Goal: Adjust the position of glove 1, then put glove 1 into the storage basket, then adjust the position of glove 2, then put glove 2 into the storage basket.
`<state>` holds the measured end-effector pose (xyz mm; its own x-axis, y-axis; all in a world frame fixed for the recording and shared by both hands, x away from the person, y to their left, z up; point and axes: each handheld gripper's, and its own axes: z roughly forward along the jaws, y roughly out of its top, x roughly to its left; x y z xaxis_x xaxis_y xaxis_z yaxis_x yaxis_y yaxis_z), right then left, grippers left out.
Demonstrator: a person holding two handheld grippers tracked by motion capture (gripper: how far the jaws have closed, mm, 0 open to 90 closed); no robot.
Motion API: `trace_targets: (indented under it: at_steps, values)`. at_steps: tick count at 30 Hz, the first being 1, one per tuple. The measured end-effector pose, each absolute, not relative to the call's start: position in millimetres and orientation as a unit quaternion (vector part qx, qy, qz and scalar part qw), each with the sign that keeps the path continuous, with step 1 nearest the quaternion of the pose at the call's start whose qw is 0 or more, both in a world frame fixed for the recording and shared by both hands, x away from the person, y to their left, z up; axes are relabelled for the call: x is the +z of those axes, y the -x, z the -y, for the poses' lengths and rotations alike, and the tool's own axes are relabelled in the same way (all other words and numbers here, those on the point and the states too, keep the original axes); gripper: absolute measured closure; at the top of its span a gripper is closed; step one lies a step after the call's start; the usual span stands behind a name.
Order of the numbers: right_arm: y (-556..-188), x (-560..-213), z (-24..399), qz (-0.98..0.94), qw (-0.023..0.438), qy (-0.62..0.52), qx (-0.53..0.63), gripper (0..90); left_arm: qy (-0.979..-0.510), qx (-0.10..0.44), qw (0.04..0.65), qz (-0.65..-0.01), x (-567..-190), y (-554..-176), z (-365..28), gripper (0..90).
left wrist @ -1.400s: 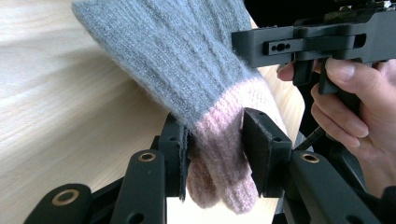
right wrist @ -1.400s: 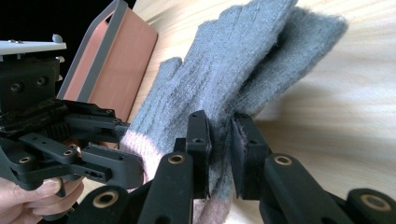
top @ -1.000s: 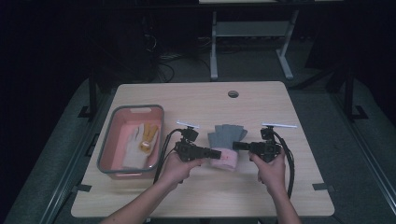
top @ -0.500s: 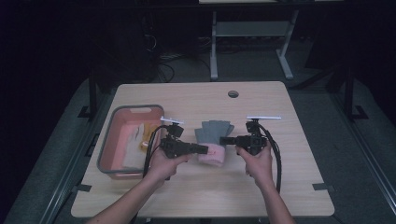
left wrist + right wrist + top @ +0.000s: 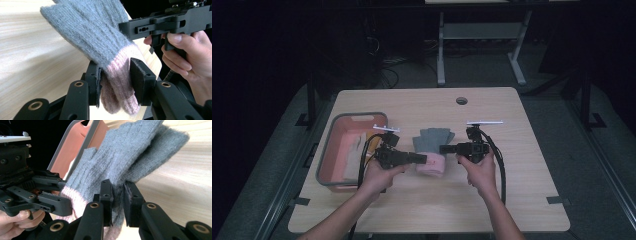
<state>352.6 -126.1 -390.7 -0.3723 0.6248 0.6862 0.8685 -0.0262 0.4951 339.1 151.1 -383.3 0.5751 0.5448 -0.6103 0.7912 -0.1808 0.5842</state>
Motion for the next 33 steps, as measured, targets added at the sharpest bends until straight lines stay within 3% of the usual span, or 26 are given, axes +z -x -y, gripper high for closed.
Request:
trace_targets:
  at_steps: [33]
  values:
    - [-363, -373, 92, 0.700, 0.140, 0.523, -0.465, 78.5, -0.751, -0.103, 0.470, -0.451, -360, -334, -183, 62.0]
